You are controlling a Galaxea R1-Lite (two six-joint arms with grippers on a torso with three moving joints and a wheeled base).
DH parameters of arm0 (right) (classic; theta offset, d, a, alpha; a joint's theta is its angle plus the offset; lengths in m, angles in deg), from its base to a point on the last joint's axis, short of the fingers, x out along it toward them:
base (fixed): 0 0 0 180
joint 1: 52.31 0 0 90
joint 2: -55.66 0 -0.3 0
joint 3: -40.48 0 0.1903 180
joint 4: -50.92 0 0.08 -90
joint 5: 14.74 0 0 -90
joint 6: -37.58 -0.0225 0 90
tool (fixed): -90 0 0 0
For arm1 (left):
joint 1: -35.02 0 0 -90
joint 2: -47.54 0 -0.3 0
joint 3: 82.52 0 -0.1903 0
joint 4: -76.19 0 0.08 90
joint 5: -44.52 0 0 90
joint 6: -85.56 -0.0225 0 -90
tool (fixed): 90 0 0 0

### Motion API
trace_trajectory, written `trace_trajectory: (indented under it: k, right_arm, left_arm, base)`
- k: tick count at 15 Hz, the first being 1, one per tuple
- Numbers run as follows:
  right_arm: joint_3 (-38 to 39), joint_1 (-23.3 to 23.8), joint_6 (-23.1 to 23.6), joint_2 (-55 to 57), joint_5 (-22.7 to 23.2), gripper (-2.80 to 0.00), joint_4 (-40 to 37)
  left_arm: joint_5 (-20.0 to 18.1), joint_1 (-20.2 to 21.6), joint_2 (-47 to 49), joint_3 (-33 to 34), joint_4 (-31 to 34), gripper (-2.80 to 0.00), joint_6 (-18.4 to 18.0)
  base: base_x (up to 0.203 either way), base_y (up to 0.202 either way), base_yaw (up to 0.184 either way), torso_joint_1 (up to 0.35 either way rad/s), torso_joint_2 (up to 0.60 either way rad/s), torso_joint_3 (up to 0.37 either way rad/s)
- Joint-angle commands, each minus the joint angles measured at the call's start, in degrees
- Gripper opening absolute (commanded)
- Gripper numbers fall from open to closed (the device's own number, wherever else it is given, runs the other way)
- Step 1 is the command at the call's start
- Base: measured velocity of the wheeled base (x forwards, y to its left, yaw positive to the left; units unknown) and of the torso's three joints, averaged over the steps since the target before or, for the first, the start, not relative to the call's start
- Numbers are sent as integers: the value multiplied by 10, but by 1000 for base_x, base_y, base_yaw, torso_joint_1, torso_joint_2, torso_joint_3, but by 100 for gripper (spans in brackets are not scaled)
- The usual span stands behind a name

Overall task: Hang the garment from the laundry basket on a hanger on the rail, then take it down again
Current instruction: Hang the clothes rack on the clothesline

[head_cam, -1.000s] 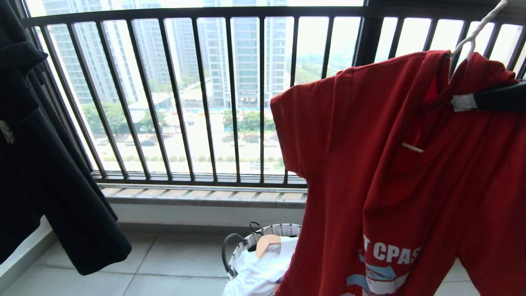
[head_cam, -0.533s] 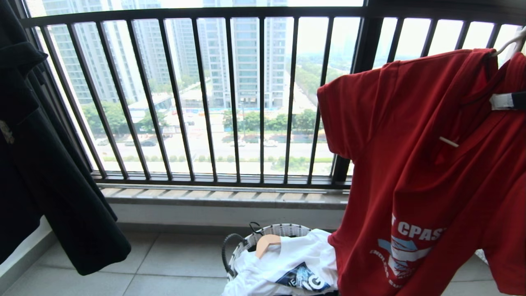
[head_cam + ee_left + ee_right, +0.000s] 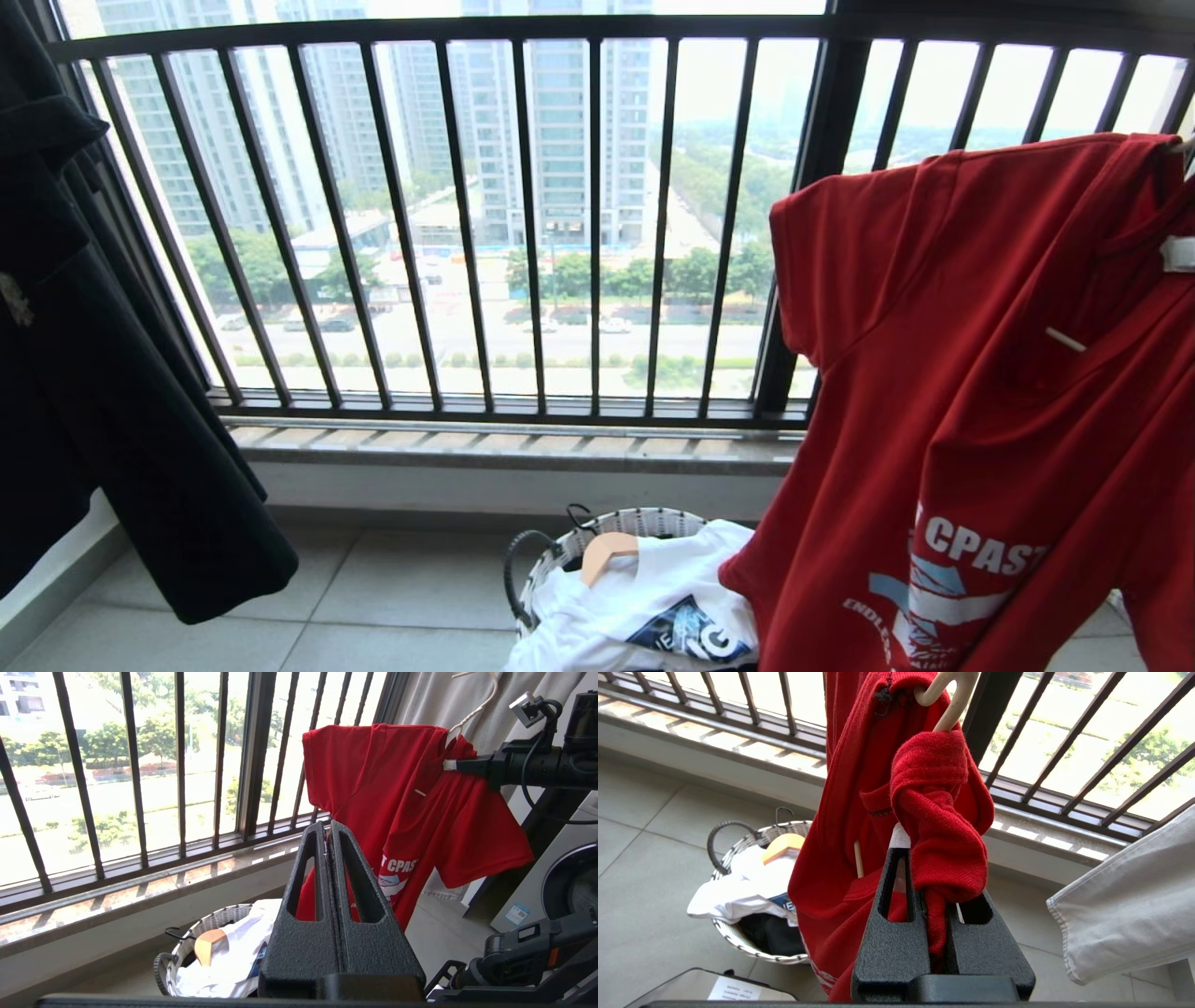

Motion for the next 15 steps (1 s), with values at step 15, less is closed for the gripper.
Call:
trace_trajectory:
  k: [15]
  right_arm:
    - [64, 32, 3, -100, -3, -280, 0]
  left_arm:
    - [196, 23, 63, -2, 35, -280, -77]
  base:
    - [0, 0, 0, 6, -54, -72]
